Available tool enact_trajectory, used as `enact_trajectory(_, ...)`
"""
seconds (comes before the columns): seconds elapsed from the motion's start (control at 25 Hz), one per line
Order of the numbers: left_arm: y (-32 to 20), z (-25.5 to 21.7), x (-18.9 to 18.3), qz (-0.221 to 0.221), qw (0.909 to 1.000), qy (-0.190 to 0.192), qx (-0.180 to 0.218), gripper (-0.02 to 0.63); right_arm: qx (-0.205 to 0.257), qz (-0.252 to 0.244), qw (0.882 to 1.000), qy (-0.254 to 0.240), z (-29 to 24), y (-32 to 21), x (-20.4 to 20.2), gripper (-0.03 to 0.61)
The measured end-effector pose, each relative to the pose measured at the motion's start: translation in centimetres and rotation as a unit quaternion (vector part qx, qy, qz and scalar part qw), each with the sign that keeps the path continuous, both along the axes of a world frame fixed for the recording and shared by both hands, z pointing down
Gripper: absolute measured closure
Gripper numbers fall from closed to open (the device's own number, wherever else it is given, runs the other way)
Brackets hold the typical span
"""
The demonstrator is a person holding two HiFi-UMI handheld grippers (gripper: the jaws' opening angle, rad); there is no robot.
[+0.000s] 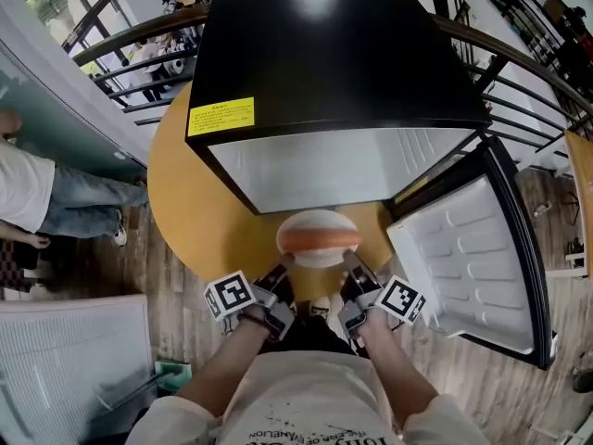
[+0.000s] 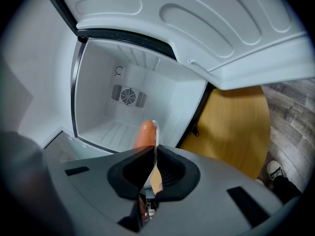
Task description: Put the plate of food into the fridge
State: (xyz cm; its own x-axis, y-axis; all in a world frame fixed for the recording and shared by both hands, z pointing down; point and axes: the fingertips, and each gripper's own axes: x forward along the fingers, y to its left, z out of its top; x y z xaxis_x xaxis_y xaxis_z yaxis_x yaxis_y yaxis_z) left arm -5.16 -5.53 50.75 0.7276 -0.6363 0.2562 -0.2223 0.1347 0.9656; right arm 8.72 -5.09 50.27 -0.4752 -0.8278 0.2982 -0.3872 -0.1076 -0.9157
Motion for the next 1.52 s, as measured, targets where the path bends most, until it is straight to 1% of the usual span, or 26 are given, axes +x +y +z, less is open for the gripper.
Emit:
enact_trajectory(0.36,-3.3,1.5,0.6,-0.005,1.0,0.004,0.0,0.583,-0.003,0.012,1.0,-0.005,1.6,-3.1,0.6,0.541)
enact_trajectory(0.48,-4.3,1.9,0.7,-0.007,0.9998,0.014,0.009,0.583,0.0,0.011,1.0,-0.004,2.2,-4.0,0.5,0.541)
enact_trajectory(0.68,-5.3,3.4,0.3,-0.014,0.9998,0.008,-0.009,0.583,-0.007,0.012,1.0,-0.008,3.2,-5.3,0.4,0.541)
enact_trajectory(0.92,-7.1,4.3,0.3,-0.022,0.9996,0.015,0.0,0.583,-0.008,0.011,1.0,-0.001,4.3,-7.1,0.2,0.541)
enact_trajectory(1.04,-7.6,5.2,0.0,-0.026,0.9995,0.009,-0.012,0.583,-0.009,0.009,1.0,-0.001,4.9,-7.8,0.2,0.541)
enact_trajectory(1.2,-8.3,5.9,0.2,-0.025,0.9995,0.011,-0.017,0.583,-0.015,0.011,1.0,-0.004,5.7,-8.6,0.3,0.541)
enact_trajectory(1.36,-9.0,6.7,0.3,-0.035,0.999,0.014,-0.025,0.583,-0.019,0.014,1.0,-0.003,6.4,-9.3,0.4,0.541)
enact_trajectory(1.52,-9.8,7.2,0.4,-0.049,0.9983,0.021,-0.024,0.583,-0.023,0.023,0.999,-0.003,7.1,-10.2,0.6,0.541)
